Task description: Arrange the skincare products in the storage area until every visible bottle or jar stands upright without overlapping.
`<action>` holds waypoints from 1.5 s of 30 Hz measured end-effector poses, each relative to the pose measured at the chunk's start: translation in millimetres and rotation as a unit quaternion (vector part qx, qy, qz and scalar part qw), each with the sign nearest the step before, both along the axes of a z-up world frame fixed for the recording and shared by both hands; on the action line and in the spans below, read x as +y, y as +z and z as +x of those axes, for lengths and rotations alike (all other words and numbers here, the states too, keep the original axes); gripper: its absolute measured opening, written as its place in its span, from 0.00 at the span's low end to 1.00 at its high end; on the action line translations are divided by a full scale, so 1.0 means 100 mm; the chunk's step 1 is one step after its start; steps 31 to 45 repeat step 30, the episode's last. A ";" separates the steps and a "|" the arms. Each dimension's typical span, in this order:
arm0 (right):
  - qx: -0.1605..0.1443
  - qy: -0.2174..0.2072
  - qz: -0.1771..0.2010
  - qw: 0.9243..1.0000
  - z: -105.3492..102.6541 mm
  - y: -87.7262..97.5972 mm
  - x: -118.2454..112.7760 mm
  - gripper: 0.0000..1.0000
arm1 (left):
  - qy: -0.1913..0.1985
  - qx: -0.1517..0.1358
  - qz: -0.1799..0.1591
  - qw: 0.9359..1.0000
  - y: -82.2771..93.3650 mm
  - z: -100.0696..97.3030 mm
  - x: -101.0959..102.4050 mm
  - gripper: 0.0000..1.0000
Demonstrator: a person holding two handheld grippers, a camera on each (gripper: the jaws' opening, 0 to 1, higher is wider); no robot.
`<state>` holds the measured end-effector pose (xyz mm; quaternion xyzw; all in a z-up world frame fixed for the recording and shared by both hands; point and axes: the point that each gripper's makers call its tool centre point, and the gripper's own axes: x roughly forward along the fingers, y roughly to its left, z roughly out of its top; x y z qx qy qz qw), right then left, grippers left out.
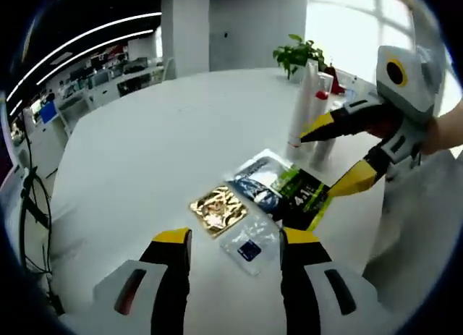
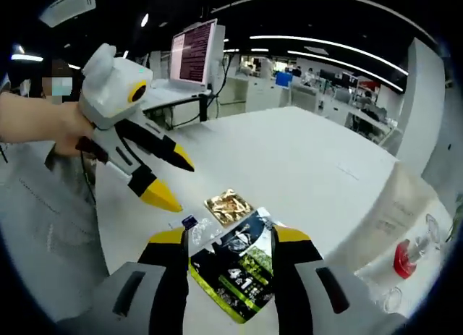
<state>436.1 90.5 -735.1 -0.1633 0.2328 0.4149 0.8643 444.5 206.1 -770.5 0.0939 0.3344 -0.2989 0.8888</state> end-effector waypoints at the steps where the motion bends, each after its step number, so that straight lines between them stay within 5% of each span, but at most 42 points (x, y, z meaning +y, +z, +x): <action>1: -0.002 -0.003 0.006 1.000 -0.03 0.04 -0.04 0.49 | 0.003 0.000 0.001 1.000 0.03 -0.03 0.00 0.46; 11: -0.026 -0.053 0.043 0.997 -0.47 0.51 -0.67 0.65 | 0.065 -0.004 -0.059 0.996 0.32 -0.40 0.12 0.64; 15: -0.021 -0.105 0.058 0.993 -0.55 0.52 -1.03 0.76 | 0.098 -0.017 -0.105 0.989 0.47 -0.56 0.16 0.72; 20: 0.006 -0.172 0.071 0.983 -0.59 0.44 -1.40 0.86 | 0.110 -0.023 -0.115 0.987 0.53 -0.74 0.20 0.81; 26: -0.022 -0.195 0.082 0.977 -0.56 0.57 -1.53 0.98 | 0.103 -0.033 -0.101 0.989 0.59 -0.86 0.23 0.99; 30: -0.016 -0.209 0.086 0.974 -0.58 0.50 -1.58 0.99 | 0.105 -0.053 -0.108 0.987 0.65 -0.91 0.23 0.99; 45: -0.016 -0.209 0.086 0.974 -0.58 0.50 -1.58 0.99 | 0.105 -0.053 -0.108 0.987 0.65 -0.91 0.23 0.99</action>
